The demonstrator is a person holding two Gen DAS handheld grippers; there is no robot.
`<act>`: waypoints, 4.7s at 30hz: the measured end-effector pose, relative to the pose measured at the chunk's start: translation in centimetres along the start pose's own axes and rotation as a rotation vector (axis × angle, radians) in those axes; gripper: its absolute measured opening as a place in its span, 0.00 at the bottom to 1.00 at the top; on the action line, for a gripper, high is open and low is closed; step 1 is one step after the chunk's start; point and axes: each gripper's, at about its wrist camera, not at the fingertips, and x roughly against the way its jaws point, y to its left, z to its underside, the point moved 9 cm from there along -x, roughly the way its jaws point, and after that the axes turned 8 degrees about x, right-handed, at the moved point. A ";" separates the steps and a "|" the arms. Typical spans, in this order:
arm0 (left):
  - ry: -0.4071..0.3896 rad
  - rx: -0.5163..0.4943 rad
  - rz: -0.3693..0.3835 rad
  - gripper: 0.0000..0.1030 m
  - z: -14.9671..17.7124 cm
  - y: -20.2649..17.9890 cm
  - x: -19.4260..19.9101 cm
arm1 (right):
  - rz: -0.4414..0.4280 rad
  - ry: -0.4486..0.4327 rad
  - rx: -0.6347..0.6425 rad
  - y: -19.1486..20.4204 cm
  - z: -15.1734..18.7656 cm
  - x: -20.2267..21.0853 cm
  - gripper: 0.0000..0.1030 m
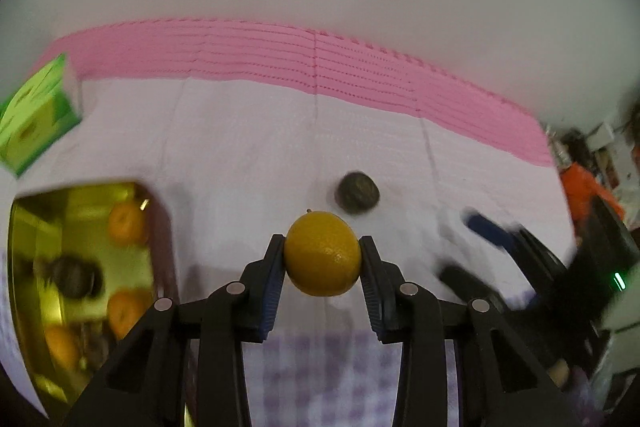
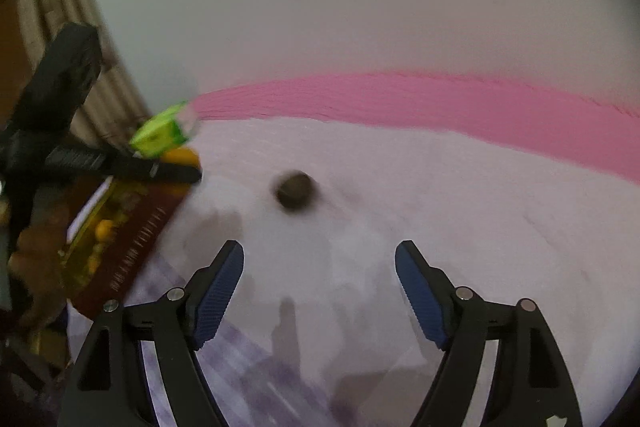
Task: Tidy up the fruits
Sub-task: 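Grasp the yellow-orange fruit with left while right grasps the dark brown fruit, then carry the yellow-orange fruit into the tray and open the left gripper, then lower the dark brown fruit into the tray and open the right gripper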
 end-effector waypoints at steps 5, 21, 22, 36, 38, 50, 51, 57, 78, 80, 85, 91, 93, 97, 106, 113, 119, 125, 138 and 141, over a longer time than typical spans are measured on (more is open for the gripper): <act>-0.044 0.036 -0.020 0.36 1.6 2.0 3.1 | -0.028 0.073 0.105 0.8 -1.8 -4.6 0.72; -0.132 0.192 -0.154 0.36 7.3 13.2 11.4 | 0.040 0.188 0.189 2.4 -1.0 -8.7 0.34; -0.133 0.200 -0.168 0.36 7.7 13.9 11.5 | 0.037 0.174 0.171 2.8 -0.6 -8.0 0.34; -0.060 0.251 -0.160 0.36 11.6 17.6 9.3 | 0.105 0.112 0.004 3.8 3.2 -3.7 0.34; -0.054 0.244 -0.153 0.36 11.8 17.5 8.9 | 0.114 0.109 0.002 3.8 3.2 -3.7 0.34; -0.044 0.208 -0.149 0.36 12.4 17.0 7.6 | 0.145 0.139 -0.005 3.5 3.5 -4.2 0.34; -0.040 0.208 -0.146 0.36 12.5 17.1 7.5 | 0.147 0.140 -0.002 3.5 3.5 -4.2 0.34; -0.017 0.197 -0.136 0.36 12.6 16.9 6.7 | 0.152 0.142 0.001 3.5 3.5 -4.3 0.34; -0.036 0.194 -0.145 0.36 9.6 17.4 5.4 | 0.149 0.142 0.000 3.5 3.4 -4.3 0.34; -0.040 0.187 -0.160 0.36 9.4 17.5 5.3 | 0.148 0.142 -0.001 3.5 3.4 -4.3 0.34; -0.040 0.184 -0.177 0.36 9.2 17.7 5.2 | 0.149 0.141 -0.001 3.5 3.5 -4.3 0.34; -0.059 0.184 -0.172 0.38 8.9 17.6 5.8 | 0.149 0.141 -0.001 3.5 3.5 -4.3 0.34; -0.061 0.180 -0.177 0.38 9.0 17.5 6.0 | 0.149 0.141 0.000 3.5 3.5 -4.3 0.34; -0.062 0.169 -0.201 0.39 9.1 17.4 6.3 | 0.151 0.142 0.000 3.5 3.5 -4.3 0.34; -0.130 0.110 -0.290 0.56 9.0 16.8 8.4 | 0.180 0.150 0.006 4.1 3.9 -4.1 0.34; -0.160 0.077 -0.327 0.63 8.8 16.3 9.5 | 0.160 0.144 0.017 6.5 4.5 -2.6 0.34; -0.177 0.069 -0.335 0.65 8.6 16.2 10.1 | 0.107 0.119 0.034 9.7 3.9 -1.1 0.34; -0.180 0.089 -0.335 0.67 8.5 16.6 10.3 | 0.042 0.079 0.080 14.1 2.2 0.2 0.34; -0.192 0.169 -0.347 0.67 8.3 18.6 11.5 | -0.084 0.062 0.178 22.4 0.2 0.7 0.34; -0.216 0.193 -0.382 0.68 8.0 19.6 12.2 | -0.105 0.072 0.195 23.6 0.1 0.2 0.34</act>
